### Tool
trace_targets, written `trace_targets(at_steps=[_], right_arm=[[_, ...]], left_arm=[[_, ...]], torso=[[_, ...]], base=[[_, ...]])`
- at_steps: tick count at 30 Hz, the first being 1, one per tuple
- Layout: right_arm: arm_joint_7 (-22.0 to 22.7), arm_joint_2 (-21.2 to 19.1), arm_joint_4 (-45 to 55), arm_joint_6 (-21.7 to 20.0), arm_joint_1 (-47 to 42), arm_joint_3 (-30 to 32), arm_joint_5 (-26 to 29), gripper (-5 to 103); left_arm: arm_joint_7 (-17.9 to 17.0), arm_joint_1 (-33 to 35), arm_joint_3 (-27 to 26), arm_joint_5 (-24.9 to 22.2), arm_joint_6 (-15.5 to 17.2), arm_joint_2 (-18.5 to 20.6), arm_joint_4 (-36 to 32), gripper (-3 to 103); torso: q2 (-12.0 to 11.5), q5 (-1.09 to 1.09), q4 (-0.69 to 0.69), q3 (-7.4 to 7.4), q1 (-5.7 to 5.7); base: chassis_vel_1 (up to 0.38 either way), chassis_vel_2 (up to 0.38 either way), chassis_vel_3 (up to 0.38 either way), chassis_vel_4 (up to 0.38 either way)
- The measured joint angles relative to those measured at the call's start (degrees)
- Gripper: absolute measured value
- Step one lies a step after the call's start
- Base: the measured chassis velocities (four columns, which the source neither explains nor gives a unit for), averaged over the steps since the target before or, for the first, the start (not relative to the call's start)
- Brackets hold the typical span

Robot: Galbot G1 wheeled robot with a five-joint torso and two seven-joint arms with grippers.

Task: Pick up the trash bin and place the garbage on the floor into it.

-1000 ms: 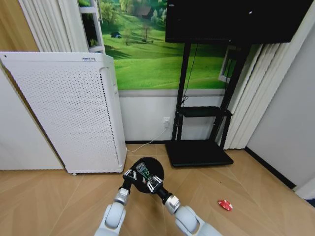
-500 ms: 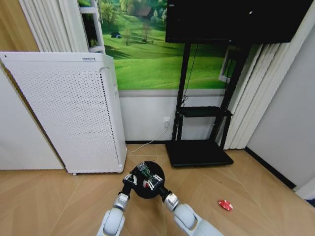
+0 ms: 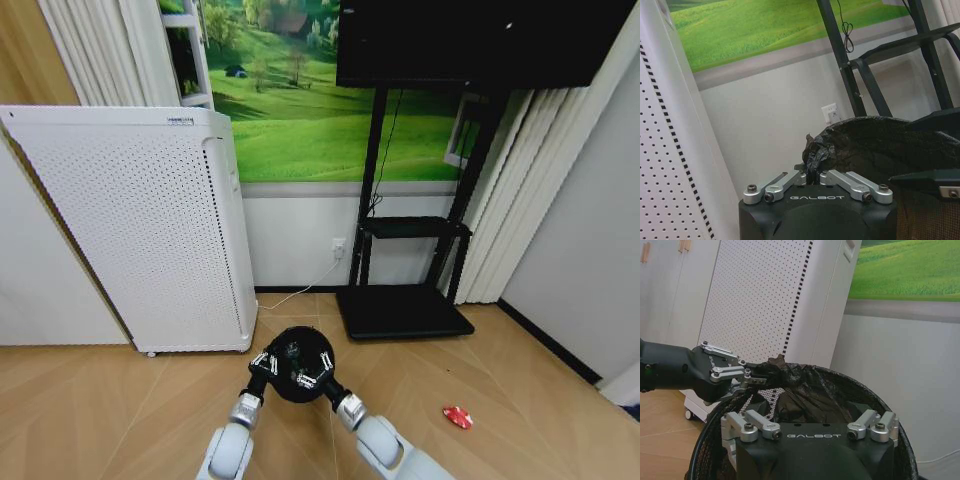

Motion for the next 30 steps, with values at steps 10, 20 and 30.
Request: trace_targets(at_steps=[10, 20, 30], right_arm=[[6.45, -2.47, 3.13, -5.94, -4.71, 10.55, 4.31, 100], [6.67, -5.28, 3.57, -11.17, -11.61, 24.21, 16.74, 100], [5.28, -4.01, -0.59, -14.3, -12.93, 31.46, 20.32, 100]], left_arm=[[0.59, 2.58, -3.82, -1.56, -0.2, 2.4, -4.93, 6], [0.41, 7.15, -10.44, -5.78, 0.02, 5.26, -12.7, 6], [0.46, 11.79, -18.31, -9.98, 1.06, 6.31, -19.66, 6]], torso=[[0.0, 0.0, 0.01, 0.0, 0.0], [0.0, 0.0, 0.0, 0.0, 0.0], [0.0, 0.0, -0.01, -0.01, 0.0]], base=[[0.0, 0.0, 0.0, 0.0], [0.0, 0.0, 0.0, 0.0], [0.0, 0.0, 0.0, 0.0]])
